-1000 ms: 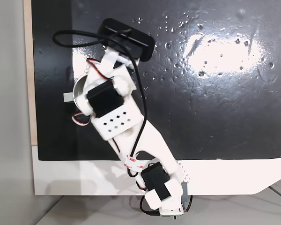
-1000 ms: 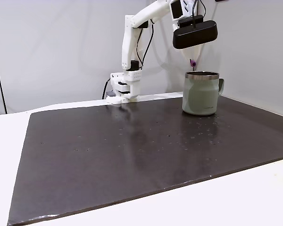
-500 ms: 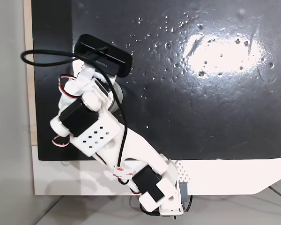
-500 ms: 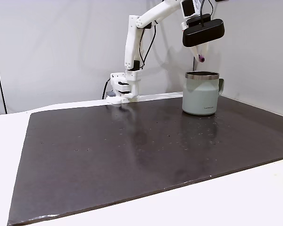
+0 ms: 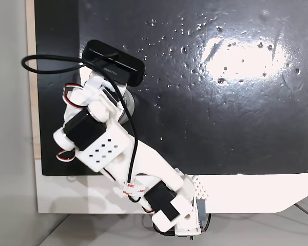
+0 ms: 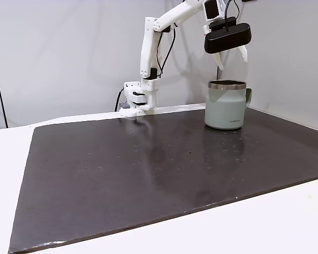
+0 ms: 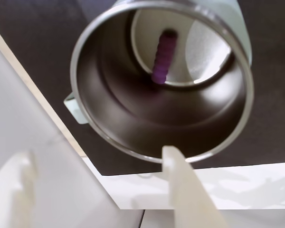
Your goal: Grasp a pengrip and put it in the cup.
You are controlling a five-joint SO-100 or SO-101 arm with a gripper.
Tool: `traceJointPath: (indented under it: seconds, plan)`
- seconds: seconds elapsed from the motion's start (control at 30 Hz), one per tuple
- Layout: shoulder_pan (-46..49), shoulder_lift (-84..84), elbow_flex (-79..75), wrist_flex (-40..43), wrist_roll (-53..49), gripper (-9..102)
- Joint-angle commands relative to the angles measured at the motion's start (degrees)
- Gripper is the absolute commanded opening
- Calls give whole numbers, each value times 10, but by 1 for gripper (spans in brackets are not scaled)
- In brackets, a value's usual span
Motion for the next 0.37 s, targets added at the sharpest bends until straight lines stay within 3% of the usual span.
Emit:
traceJointPath:
  seconds: [0.0,0.33]
  plan:
    - [6,18,-34,7,-7,32]
    - [13,18,-35,7,-18,31]
